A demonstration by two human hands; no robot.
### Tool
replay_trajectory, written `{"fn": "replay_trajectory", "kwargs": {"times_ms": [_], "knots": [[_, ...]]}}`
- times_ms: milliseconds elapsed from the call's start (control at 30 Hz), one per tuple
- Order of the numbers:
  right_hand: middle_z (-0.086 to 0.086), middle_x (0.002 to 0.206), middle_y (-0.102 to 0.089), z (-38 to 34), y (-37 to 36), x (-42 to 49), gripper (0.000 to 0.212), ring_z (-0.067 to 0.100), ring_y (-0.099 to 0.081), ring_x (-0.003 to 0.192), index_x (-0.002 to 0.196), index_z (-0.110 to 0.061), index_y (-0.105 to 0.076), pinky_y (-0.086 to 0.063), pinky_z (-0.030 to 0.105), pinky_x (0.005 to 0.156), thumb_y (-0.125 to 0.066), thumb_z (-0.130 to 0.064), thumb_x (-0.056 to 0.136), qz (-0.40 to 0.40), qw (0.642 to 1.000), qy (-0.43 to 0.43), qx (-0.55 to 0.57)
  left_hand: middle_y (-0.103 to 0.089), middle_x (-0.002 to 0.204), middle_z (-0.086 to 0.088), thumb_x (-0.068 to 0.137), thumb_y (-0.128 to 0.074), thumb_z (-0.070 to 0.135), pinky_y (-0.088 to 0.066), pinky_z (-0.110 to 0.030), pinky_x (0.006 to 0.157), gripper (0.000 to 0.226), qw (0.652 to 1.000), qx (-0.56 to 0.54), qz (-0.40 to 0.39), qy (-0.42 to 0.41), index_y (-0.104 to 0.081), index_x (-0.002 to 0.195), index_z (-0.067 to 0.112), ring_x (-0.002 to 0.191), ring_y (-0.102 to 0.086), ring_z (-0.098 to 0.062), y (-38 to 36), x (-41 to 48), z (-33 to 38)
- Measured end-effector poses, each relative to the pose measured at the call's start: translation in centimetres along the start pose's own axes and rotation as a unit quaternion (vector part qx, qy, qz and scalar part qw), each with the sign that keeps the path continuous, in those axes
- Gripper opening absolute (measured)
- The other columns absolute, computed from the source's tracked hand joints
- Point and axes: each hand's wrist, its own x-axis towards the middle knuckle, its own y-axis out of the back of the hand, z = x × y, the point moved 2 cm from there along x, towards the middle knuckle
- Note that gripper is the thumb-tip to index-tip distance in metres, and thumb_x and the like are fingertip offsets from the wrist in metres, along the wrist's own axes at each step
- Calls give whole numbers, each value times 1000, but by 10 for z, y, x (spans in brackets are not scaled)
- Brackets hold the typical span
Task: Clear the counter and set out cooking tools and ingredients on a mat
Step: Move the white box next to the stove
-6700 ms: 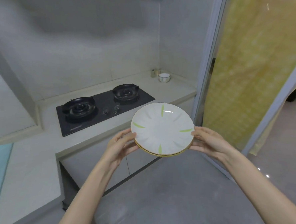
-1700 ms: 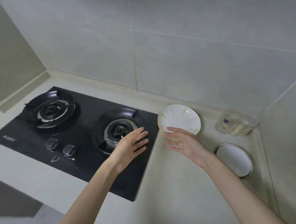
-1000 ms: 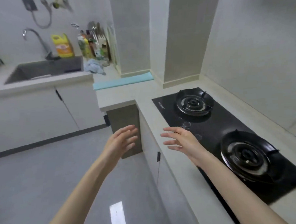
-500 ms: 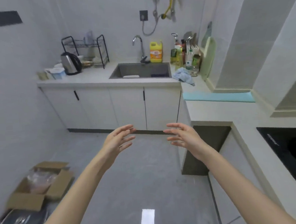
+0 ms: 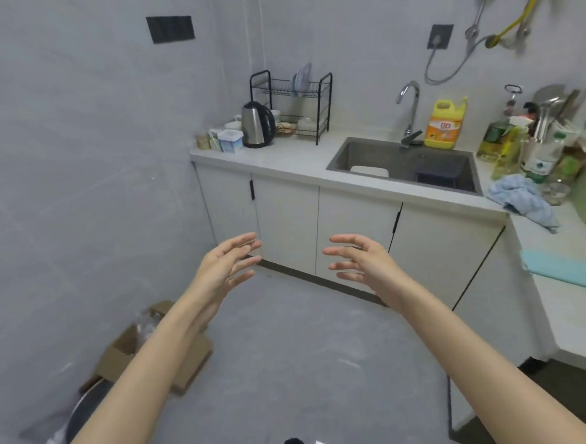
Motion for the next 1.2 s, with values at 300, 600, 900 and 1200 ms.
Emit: {"fn": "replay_trajectory", "kwargs": {"times_ms": [300, 600, 900, 1200], "knots": [[1, 106, -72, -60, -61, 189, 24, 17, -68, 81, 115, -17, -61, -55, 31, 82, -61, -14, 91, -55, 998, 13, -14, -68, 115, 4, 95, -54, 15, -51, -30, 88, 22, 998, -17, 61, -8, -63, 113, 23, 103, -66, -16, 61, 167, 54], [1, 110, -71, -93, -124, 350, 26, 18, -67, 85, 117, -17, -61, -55, 33, 85, -62, -16, 90, -90, 996, -1, -20, -66, 118, 2, 93, -56, 14, -51, -30, 87, 33, 994, -47, 95, 6, -58, 125, 18, 107, -64, -18, 136, 315, 79], [4, 113, -69, -116, -190, 516, 25, 20, -65, 85, 114, -15, -62, -53, 38, 90, -62, -13, 90, -70, 997, -9, -2, -63, 122, 1, 94, -56, 14, -46, -34, 97, 36, 996, -27, 77, 25, -55, 129, 18, 111, -61, -18, 208, 491, 99], [5, 114, -68, -137, -230, 668, 25, 21, -65, 85, 115, -14, -63, -54, 36, 87, -60, -11, 91, -31, 998, -51, 28, -59, 128, 1, 97, -51, 14, -46, -33, 99, 35, 997, 6, 39, 65, -52, 131, 20, 116, -57, -18, 258, 661, 115]]}}
